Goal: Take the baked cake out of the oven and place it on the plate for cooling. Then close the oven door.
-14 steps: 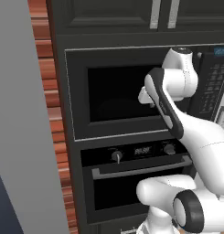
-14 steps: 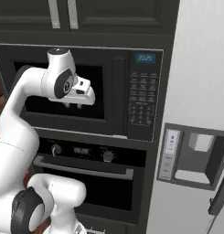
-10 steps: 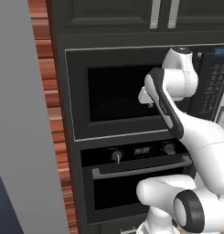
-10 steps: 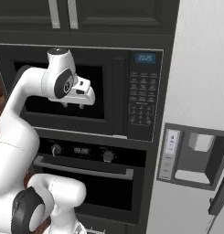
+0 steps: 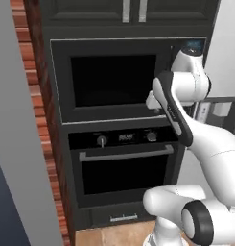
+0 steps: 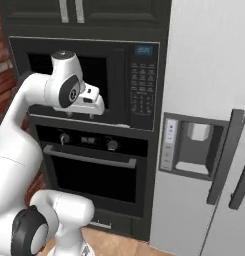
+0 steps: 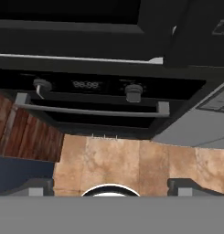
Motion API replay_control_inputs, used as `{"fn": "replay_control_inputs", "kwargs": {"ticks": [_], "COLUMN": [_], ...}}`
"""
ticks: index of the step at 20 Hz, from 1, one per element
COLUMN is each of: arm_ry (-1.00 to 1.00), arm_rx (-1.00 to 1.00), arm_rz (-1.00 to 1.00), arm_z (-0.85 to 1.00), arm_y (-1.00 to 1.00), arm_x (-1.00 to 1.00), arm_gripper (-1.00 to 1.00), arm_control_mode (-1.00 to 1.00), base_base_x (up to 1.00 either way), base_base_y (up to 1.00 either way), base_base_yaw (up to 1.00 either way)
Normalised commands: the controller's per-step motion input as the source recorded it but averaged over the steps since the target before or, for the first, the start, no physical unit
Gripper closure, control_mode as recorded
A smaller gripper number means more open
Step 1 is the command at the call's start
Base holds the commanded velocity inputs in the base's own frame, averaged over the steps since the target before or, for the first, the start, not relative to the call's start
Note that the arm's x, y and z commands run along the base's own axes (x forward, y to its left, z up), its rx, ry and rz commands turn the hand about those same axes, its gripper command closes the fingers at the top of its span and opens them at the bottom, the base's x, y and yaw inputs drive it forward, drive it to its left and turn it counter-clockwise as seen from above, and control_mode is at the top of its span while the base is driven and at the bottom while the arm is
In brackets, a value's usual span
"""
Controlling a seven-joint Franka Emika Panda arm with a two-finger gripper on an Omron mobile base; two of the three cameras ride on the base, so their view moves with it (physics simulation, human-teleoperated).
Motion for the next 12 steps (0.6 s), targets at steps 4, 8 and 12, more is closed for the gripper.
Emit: {"fn": "replay_control_inputs", "kwargs": {"ticks": [4, 8, 12], "arm_ry": [0.0, 0.0, 0.0], "arm_rx": [0.0, 0.0, 0.0], "arm_rz": [0.0, 0.0, 0.0], "arm_z": [0.0, 0.0, 0.0], "arm_y": [0.0, 0.0, 0.0], "arm_x": [0.0, 0.0, 0.0], "arm_gripper": [-1.0, -1.0, -1.0], "arm_control_mode": [1.0, 1.0, 1.0], "base_base_x": [0.0, 0.0, 0.01], "base_base_y": [-0.95, -0.81, -0.8], "base_base_yaw": [0.54, 0.64, 0.65]}}
